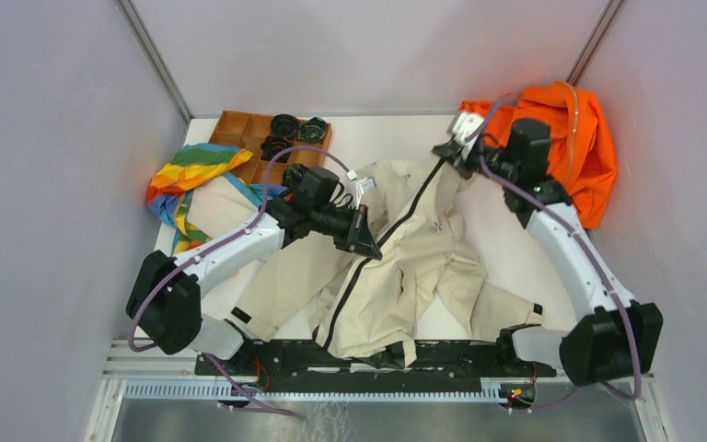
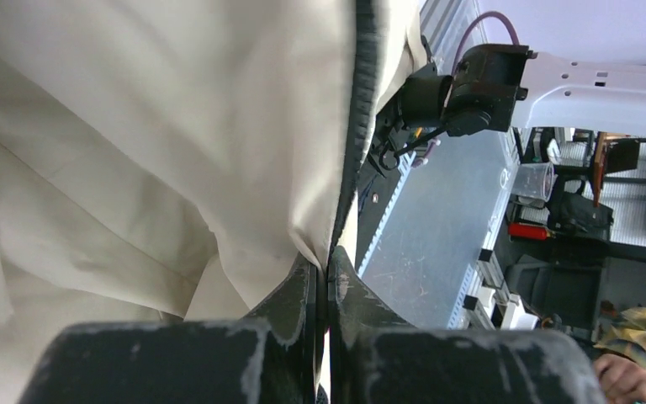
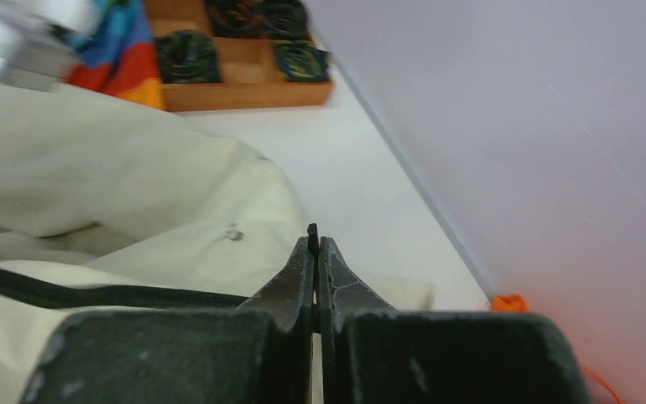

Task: Zip up the jacket
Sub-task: Zip the zipper on the jacket.

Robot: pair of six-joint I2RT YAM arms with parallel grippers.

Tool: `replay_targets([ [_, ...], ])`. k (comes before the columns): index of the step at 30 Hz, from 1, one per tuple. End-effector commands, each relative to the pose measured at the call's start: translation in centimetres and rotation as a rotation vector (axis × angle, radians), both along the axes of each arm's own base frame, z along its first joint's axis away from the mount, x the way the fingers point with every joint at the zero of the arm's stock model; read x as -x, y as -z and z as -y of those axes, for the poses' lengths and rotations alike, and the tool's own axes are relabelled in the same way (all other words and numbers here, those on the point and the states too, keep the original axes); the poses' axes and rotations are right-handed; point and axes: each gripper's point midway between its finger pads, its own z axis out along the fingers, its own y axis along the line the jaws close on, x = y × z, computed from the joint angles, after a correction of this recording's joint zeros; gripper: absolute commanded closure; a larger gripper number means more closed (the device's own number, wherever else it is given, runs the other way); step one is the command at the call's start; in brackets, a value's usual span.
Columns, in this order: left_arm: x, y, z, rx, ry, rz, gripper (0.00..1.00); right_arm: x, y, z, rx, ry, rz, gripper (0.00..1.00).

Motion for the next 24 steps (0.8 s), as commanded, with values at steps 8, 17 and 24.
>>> replay_targets([
  [8,1.5,-0.4,-0.1,-0.002,0.037,-0.096,0.98,4.8,0.4,-4.2,0.048,-0.059,0.072,1.00],
  [17,3.5,1.5,-2.1,-0.044,0.024,-0.119,0.98,-5.5,-7.9,7.7,0.094,0.300,0.242,1.00],
  [24,3.8,1.9,-2.8,-0.053,-0.001,-0.113,0.98,-6.1,-7.9,8.1,0.106,0.318,0.256,1.00],
])
